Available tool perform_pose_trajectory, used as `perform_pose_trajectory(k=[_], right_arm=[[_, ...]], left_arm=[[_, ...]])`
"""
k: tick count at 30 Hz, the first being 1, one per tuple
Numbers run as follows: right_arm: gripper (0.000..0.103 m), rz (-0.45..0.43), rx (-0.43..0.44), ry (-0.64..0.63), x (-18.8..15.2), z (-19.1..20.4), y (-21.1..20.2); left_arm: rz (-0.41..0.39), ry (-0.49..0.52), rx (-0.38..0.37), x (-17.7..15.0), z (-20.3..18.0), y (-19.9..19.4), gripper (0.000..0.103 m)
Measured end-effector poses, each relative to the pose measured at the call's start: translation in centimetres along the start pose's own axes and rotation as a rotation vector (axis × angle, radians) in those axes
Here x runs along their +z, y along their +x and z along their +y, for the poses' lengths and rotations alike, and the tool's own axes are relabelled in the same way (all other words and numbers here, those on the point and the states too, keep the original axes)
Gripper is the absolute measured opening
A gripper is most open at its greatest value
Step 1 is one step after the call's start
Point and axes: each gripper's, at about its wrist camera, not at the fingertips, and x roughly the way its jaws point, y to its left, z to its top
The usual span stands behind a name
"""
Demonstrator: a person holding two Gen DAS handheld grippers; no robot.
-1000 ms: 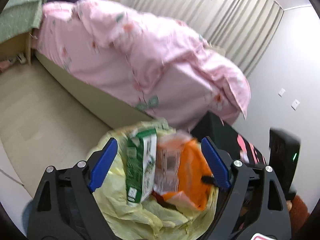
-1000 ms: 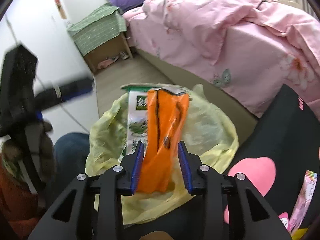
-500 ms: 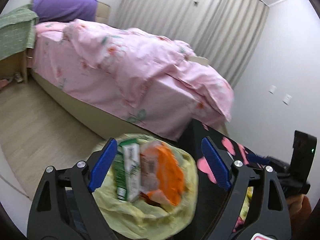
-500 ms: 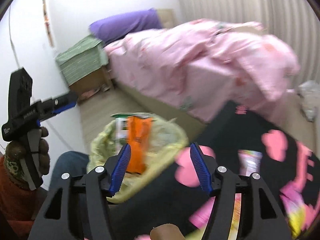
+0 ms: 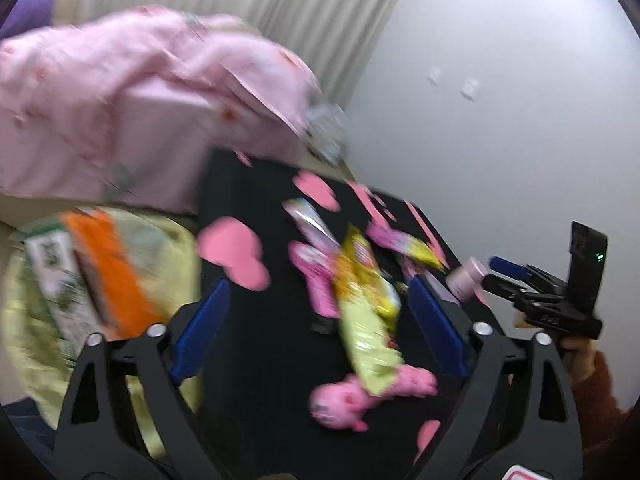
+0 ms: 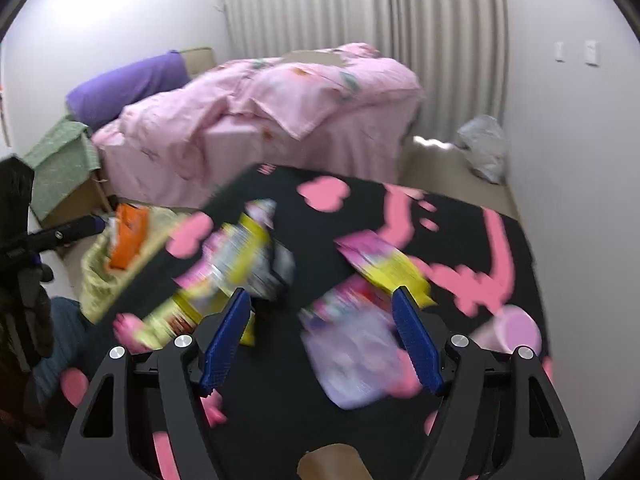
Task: Collect trash
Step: 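Move both tools back over the table toward the wrappers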
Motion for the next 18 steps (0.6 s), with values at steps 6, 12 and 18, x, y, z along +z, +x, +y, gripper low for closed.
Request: perform_pose_trajectory(k=[6, 12, 18], right_arm=[[0.070, -0.014, -0.097, 0.035, -3.7, -2.4, -0.4], [0.070, -0.046, -0.124, 0.106, -6.2, -4.3, -0.7], [0.070, -0.075, -0.195, 0.131, -8.0, -6.1, -2.7]], left_arm=[[0.027, 0.071, 0.024, -0.8, -3.2, 3.1, 0.088], [0.031, 0.151, -0.011, -0.2, -7.3, 4.8, 0.088], [0.131, 0.232, -0.082, -0.1, -12.9, 10.8, 0.088]])
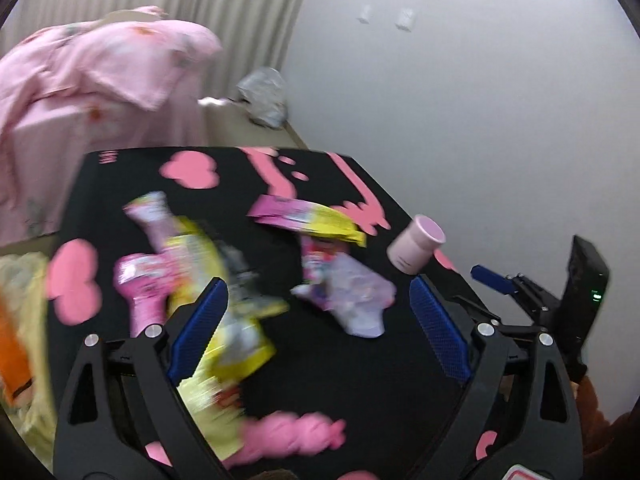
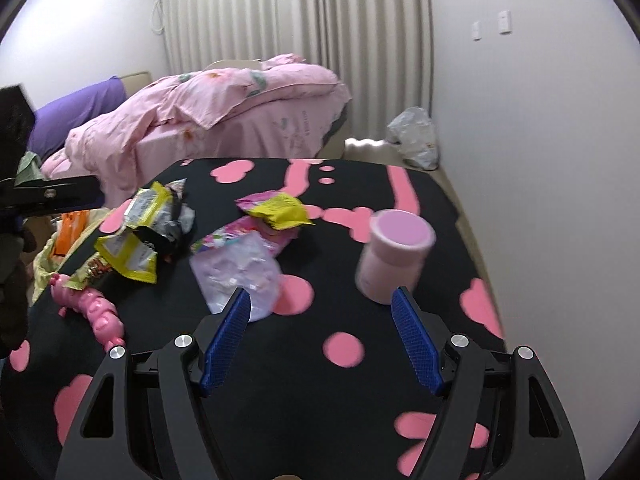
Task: Collect trash
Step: 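Move both tools back over the table toward the wrappers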
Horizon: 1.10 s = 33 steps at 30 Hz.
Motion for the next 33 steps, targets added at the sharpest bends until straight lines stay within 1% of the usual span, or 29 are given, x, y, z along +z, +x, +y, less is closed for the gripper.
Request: perform_pose_trajectory(k=[2, 3, 6, 9, 11, 12, 13, 14, 15, 17, 18, 19, 20, 22, 25, 27, 31, 33], right_arm=[[0.070, -0.005, -0.023, 0.013, -0.4, -1.1, -0.7], [0.070, -0.007, -0.024, 0.035, -0.7, -2.1, -1.2], [0.070, -0.005, -0.028, 0.077, -1.5, -4.0, -1.9], [0.070, -0.006, -0.037, 0.116, -2.2, -5.6, -2.4], [0.070, -0.001, -0.021, 0.150, -2.5, -6.3, -2.4], [0.070, 0.005, -0.002, 0.168, -2.5, -6.5, -2.2], [0.070, 0.013, 0.025, 0.177, -2.5, -6.5, -1.9], [0.070, 0.020, 0.053, 0.173, -2.5, -6.3, -1.6], [0.070, 0.029, 0.094, 0.151, -2.3, -5.7, -1.2], [0.070, 0.051, 0.178, 0.077, -2.0, -3.9, -0.1], [0.070, 0.065, 0.219, 0.038, -1.7, -3.0, 0.6], [0.070, 0.076, 0.247, 0.009, -1.4, -2.3, 1.1], [0.070, 0.092, 0.278, -0.037, -0.9, -1.4, 2.1], [0.070, 0.108, 0.288, -0.091, -0.1, -0.1, 3.6], [0.070, 0.122, 0.327, -0.142, 1.5, 1.8, 5.8], [0.070, 0.149, 0.365, -0.200, 2.4, 3.5, 7.2], [0.070, 0.190, 0.341, -0.323, 2.6, 5.4, 9.1], [0.070, 0.214, 0.382, -0.318, 2.4, 5.4, 9.6]], left_arm=[[0.026, 0.059, 0.024, 0.2, -1.6, 2.5, 0.088], [0.058, 0.084, 0.033, 0.2, -2.5, 4.4, 0.088], [0.116, 0.108, 0.041, -0.2, -3.8, 7.2, 0.087], [0.160, 0.138, 0.026, -0.8, -4.8, 8.9, 0.086], [0.200, 0.142, 0.026, -0.9, -4.9, 10.2, 0.082], [0.223, 0.129, 0.024, -0.7, -4.7, 10.6, 0.075], [0.225, 0.112, 0.016, -0.4, -4.4, 10.6, 0.075], [0.209, 0.101, 0.001, 0.0, -4.2, 10.3, 0.075], [0.176, 0.097, -0.006, 0.8, -4.0, 9.6, 0.075], [0.114, 0.098, 0.013, 2.3, -3.4, 8.4, 0.075], [0.087, 0.081, 0.026, 3.1, -2.7, 7.9, 0.078], [0.078, 0.048, 0.034, 3.9, -1.8, 7.7, 0.081], [0.073, 0.013, 0.042, 4.7, -0.9, 7.6, 0.081], [0.044, -0.076, 0.065, 5.8, 1.1, 6.8, 0.081], [0.002, -0.136, 0.083, 6.1, 2.5, 5.7, 0.081], [-0.004, -0.145, 0.098, 5.9, 3.0, 5.4, 0.081], [0.011, -0.139, 0.111, 5.6, 3.2, 5.1, 0.081], [0.001, -0.139, 0.113, 5.4, 3.3, 4.6, 0.081]])
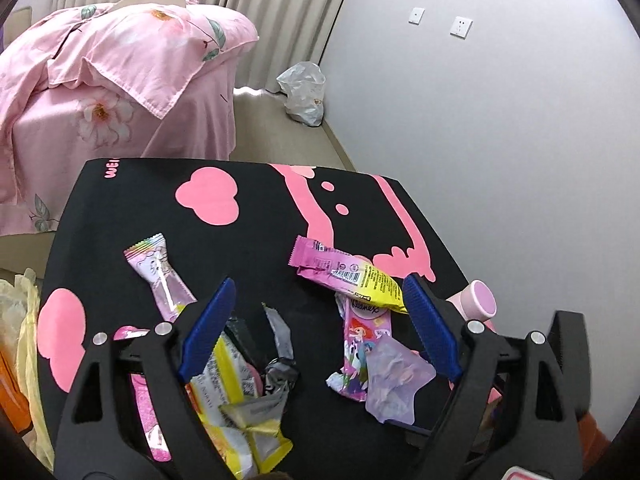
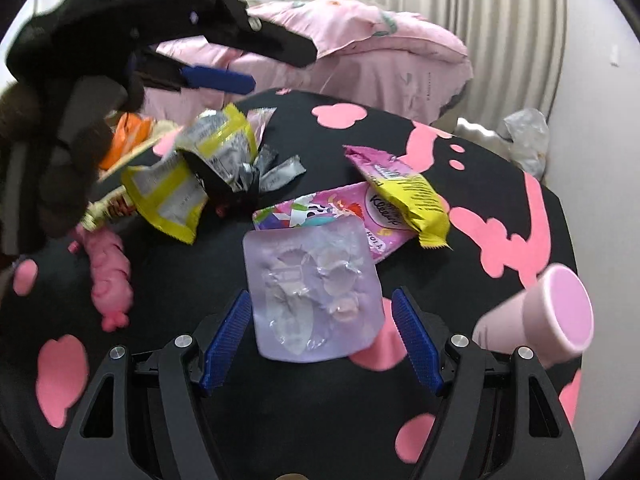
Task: Collect trash
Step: 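Move both tools back over the table toward the wrappers, then grasp the clear plastic wrapper with the right tool while the left tool grasps a pink wrapper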
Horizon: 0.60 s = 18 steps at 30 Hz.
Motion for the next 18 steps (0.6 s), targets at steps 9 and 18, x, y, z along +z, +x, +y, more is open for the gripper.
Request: perform_pose_trajectory(k=[9, 18], right_arm=[[0.037, -0.001, 0.036, 0.020, -1.0, 1.2, -0.2], [0.025, -0.054, 0.004, 0.174, -3.9, -0.9, -4.7]], left_arm=[[0.003, -0.034, -0.012, -0.7, 0.7, 0.3, 0.081], [0.039, -0.043, -0.064, -1.0, -0.1, 1.0, 0.083]])
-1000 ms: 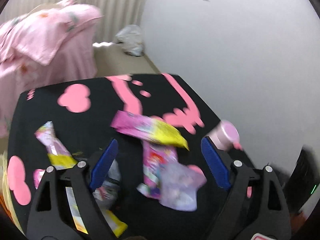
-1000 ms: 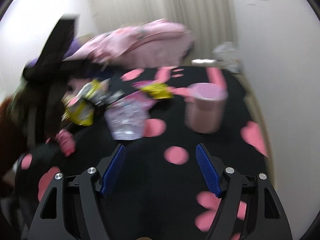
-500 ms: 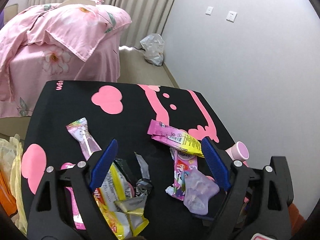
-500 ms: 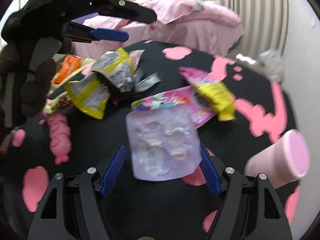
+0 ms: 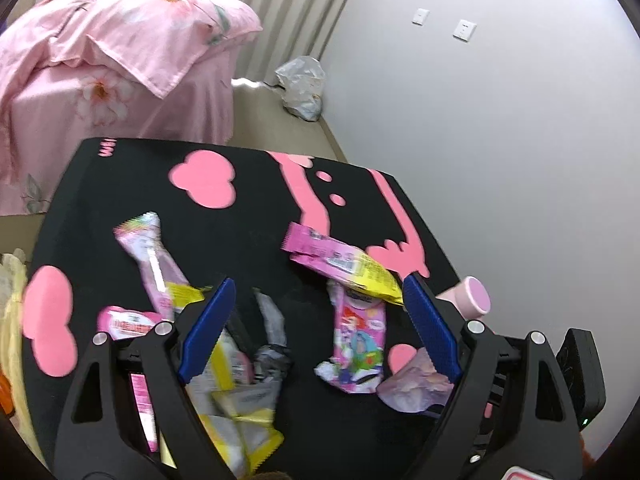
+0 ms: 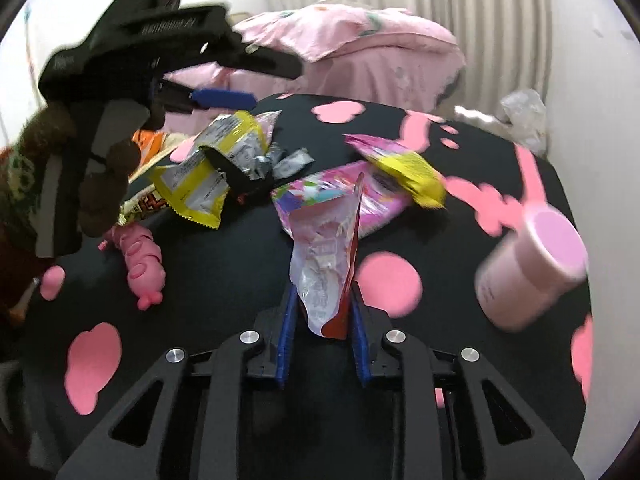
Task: Collect trash
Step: 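Grasp the clear plastic wrapper with the right tool while the left tool grasps a pink wrapper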
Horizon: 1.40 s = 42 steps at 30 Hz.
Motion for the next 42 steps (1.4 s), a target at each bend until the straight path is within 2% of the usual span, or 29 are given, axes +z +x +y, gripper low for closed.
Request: perform_pose_trajectory(k=[1, 2, 4, 6, 8, 11, 14, 16, 20, 22, 23, 25, 30, 34, 42], right_arm=[[0.025, -0.007, -0.010, 0.021, -0.4, -0.4, -0.6], [0.025, -0.014, -0.024, 0.044, -0.8, -0.8, -1.3], [0.025, -0.027, -0.064, 0.098, -2.1, -2.0, -2.7], [0.025, -0.037, -0.112, 0.157, -3.3, -3.2, -3.9], [0.025, -0.047, -0.143, 0.191, -4.0, -3.8, -4.5], [0.025, -0.070, -0.158, 0.241, -5.0, -4.4, -5.3], [0.025, -0.090, -0.155, 0.262, -5.5, -4.2, -5.7], [0.025, -0.096, -0.158, 0.256, -5.4, -4.0, -5.6], [0.025, -0.101, -0.150, 0.254, -5.4, -4.1, -5.4], [0.025, -0.106, -0.153, 0.255, -5.3, -4.0, -5.3], [0.025, -0.108, -0.154, 0.253, -5.3, -3.8, -5.3], [0.025, -0.114, -0.156, 0.246, -5.2, -3.4, -5.4], [0.025, -0.127, -0.158, 0.237, -5.1, -2.7, -5.8], [0.025, -0.133, -0.159, 0.246, -5.2, -2.5, -6.4], [0.025, -0.158, -0.169, 0.240, -4.6, -1.3, -8.0]], left_arm=[[0.023, 0.002, -0.028, 0.0, -0.3, 0.5, 0.090], [0.080, -0.005, -0.084, 0.1, -0.7, 1.6, 0.091], [0.155, -0.042, -0.132, 0.4, -1.1, 3.4, 0.092], [0.163, -0.070, -0.099, 1.0, -1.7, 5.1, 0.092], [0.140, -0.090, -0.039, 1.9, -2.0, 6.5, 0.092], [0.147, -0.125, 0.072, 3.1, -1.9, 9.4, 0.091], [0.163, -0.138, 0.166, 3.5, -1.4, 11.2, 0.079], [0.190, -0.173, 0.183, 3.2, -0.7, 11.5, 0.068], [0.187, -0.170, 0.167, 2.6, -0.3, 10.7, 0.064], [0.208, -0.156, 0.142, 2.4, -0.5, 10.6, 0.043], [0.211, -0.147, 0.121, 2.3, -0.6, 10.5, 0.038], [0.187, -0.122, 0.098, 2.2, -1.0, 9.9, 0.023], [0.105, -0.012, 0.080, 1.6, -2.6, 7.2, 0.015], [0.051, 0.082, 0.094, 1.1, -4.2, 4.6, 0.012], [-0.038, 0.146, 0.048, 0.6, -5.7, -1.5, 0.009]])
